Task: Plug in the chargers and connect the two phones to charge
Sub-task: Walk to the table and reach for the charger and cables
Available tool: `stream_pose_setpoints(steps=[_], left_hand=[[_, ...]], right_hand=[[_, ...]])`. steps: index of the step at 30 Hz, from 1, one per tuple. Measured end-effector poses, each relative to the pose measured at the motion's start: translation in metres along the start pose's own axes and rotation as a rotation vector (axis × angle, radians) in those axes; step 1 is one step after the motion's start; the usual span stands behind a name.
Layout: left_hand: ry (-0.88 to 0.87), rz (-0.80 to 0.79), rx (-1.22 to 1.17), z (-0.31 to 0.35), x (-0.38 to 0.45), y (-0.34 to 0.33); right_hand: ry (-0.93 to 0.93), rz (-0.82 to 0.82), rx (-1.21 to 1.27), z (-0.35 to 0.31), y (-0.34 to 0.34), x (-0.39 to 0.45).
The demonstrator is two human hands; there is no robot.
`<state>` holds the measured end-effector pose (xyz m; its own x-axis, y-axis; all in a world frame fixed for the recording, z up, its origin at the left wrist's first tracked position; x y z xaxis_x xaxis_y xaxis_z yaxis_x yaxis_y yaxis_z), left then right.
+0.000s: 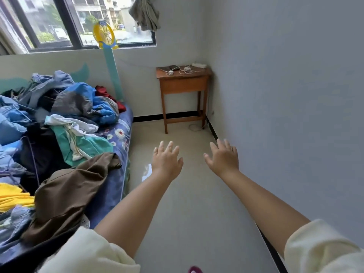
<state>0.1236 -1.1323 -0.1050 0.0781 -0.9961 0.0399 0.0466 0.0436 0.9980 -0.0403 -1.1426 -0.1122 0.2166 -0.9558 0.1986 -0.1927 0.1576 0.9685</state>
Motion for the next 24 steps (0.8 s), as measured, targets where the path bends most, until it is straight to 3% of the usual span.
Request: stream_pose_setpoints(steps=[11, 24], left_hand=[[0.098, -0.015, -0.013, -0.033, 0.288, -0.009], [0.008, 0.071, -0.079, -0.040, 0.647, -0.015]], right_hand=[[0.018, -0.001, 0.032, 0.039, -0.051, 0.287], [-0.056, 0.039, 0.012, 0.094, -0.105, 0.614]])
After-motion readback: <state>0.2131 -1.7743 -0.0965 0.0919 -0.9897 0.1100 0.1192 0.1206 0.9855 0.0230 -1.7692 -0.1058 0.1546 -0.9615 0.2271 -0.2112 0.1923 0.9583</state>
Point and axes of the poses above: each hand's wrist, its own x-axis towards the middle knuckle, its own y-axis out of the back of the hand, z = x × y, the point moved 5 cm from there along x, towards the middle knuckle, and after that the axes turned 10 degrees about y, right-handed, at the moved point
